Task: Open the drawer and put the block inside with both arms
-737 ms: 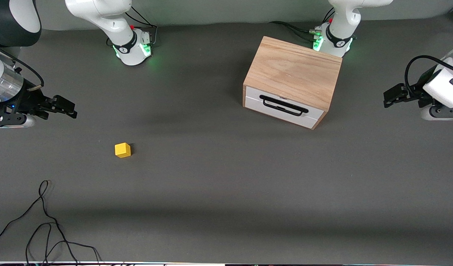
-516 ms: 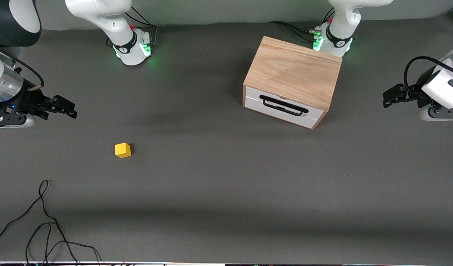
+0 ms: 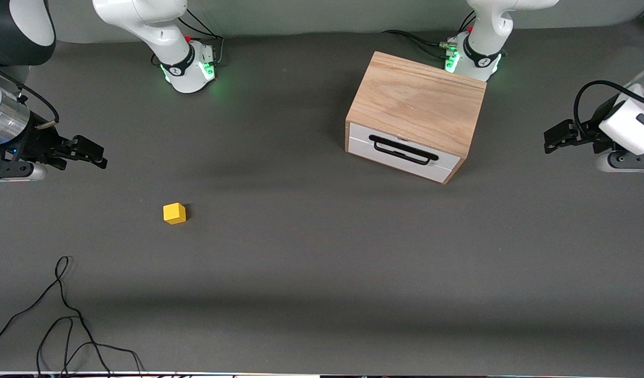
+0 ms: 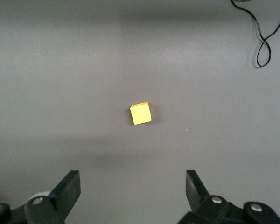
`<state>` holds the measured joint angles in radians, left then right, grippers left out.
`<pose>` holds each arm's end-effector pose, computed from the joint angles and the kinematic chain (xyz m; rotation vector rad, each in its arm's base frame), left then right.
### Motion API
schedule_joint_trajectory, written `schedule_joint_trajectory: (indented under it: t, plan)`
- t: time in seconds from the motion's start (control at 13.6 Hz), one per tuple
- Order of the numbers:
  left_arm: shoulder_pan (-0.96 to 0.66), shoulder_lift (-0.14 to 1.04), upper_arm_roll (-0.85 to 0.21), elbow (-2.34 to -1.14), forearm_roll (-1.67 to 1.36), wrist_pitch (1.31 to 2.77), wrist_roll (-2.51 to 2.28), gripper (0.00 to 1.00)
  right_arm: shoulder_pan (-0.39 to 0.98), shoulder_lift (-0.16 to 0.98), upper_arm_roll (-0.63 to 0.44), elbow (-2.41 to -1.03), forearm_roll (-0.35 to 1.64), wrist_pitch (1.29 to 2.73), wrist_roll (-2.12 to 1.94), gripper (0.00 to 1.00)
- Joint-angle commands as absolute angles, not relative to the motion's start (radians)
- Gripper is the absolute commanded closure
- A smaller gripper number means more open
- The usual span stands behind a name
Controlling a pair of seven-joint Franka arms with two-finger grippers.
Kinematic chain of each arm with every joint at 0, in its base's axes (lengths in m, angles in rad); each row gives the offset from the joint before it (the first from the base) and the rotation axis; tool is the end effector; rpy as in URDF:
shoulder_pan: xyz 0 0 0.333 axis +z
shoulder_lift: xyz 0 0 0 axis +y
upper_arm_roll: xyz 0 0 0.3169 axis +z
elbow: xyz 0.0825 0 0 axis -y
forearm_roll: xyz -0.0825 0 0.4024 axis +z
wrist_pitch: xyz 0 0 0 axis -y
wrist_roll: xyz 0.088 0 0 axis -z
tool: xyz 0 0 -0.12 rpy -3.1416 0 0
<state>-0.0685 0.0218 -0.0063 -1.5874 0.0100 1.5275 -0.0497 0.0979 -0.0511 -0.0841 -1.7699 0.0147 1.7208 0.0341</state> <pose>0.5711 -0.0415 0.5882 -3.1239 0.0392 0.1265 0.5646 0.0084 0.5560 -3.1225 0.0349 -0.0021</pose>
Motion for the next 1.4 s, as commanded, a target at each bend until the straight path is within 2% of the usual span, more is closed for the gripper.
schedule_joint_trajectory:
  t: [0.0,0.96,1.18,1.33]
  plan:
    - [-0.075,0.008,-0.003,-1.595,0.003,1.534,-0.031,0.00,0.100,-0.040,-0.087,-1.758,0.017,1.700,0.031,0.00]
    - [-0.092,0.032,-0.005,-1.595,-0.002,1.574,-0.032,0.00,0.101,-0.043,-0.087,-1.758,0.026,1.693,0.037,0.00]
    - [-0.144,0.035,-0.011,-1.592,-0.014,1.589,-0.070,0.00,0.101,-0.034,-0.089,-1.755,0.029,1.704,0.037,0.00]
    - [-0.205,0.040,-0.014,-1.589,-0.029,1.592,-0.258,0.00,0.101,-0.031,-0.089,-1.755,0.028,1.703,0.034,0.00]
